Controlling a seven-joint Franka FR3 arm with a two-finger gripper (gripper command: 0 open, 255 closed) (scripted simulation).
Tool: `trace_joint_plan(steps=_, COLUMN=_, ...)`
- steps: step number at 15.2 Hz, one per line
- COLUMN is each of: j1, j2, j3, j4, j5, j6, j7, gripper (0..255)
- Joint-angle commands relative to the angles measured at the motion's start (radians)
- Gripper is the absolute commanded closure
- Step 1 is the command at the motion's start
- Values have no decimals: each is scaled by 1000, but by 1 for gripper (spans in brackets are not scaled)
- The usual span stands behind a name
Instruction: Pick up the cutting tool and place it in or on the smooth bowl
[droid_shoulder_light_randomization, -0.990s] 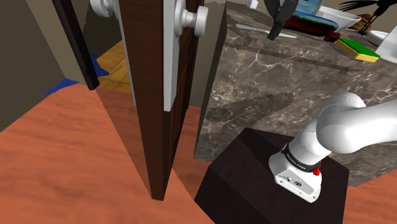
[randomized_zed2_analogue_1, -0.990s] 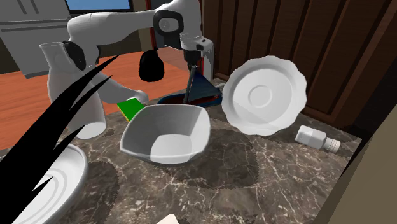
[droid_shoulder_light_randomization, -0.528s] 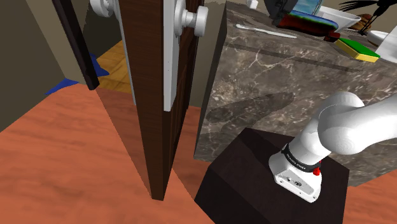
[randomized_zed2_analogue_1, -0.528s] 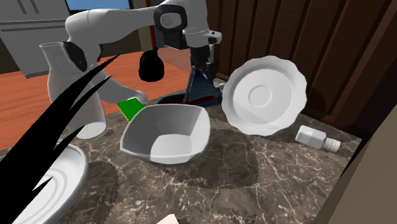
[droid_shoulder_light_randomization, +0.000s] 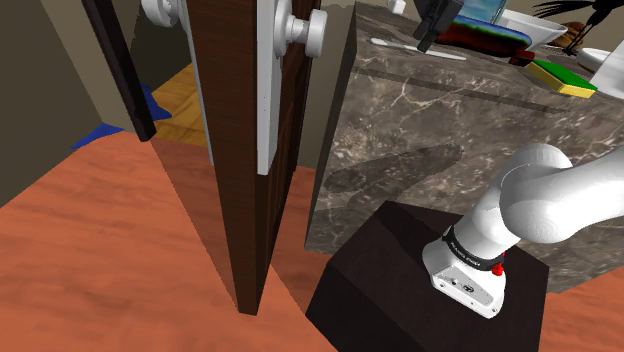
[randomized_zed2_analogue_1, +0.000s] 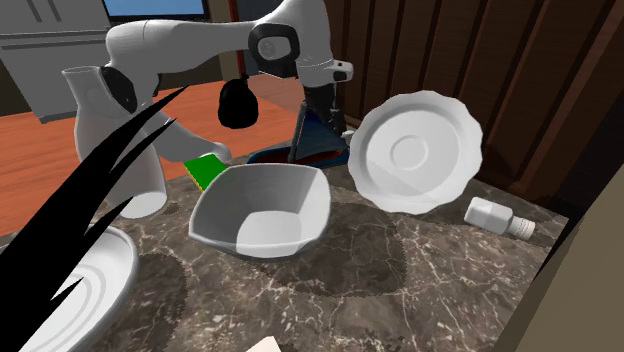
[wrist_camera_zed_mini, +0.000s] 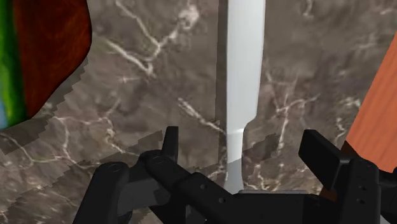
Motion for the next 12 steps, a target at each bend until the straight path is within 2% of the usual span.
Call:
trace_joint_plan(steps=1, j1=0, j2=-1, j3=0, j4=-11, j5=0, j6=10, j7=0, gripper=0)
trace_joint_plan(steps=8, j1=0, j2=-1, j3=0, j4=-10, j5=0, j6=10, j7=0, gripper=0)
trace_joint_plan(steps=9, j1=0, j2=-1, j3=0, j4=-10, j5=0, j6=10, j7=0, gripper=255)
trace_joint_plan(steps=12, j1=0, j2=-3, j3=2, j4=-11, j5=0, j6=9, j7=2, gripper=255)
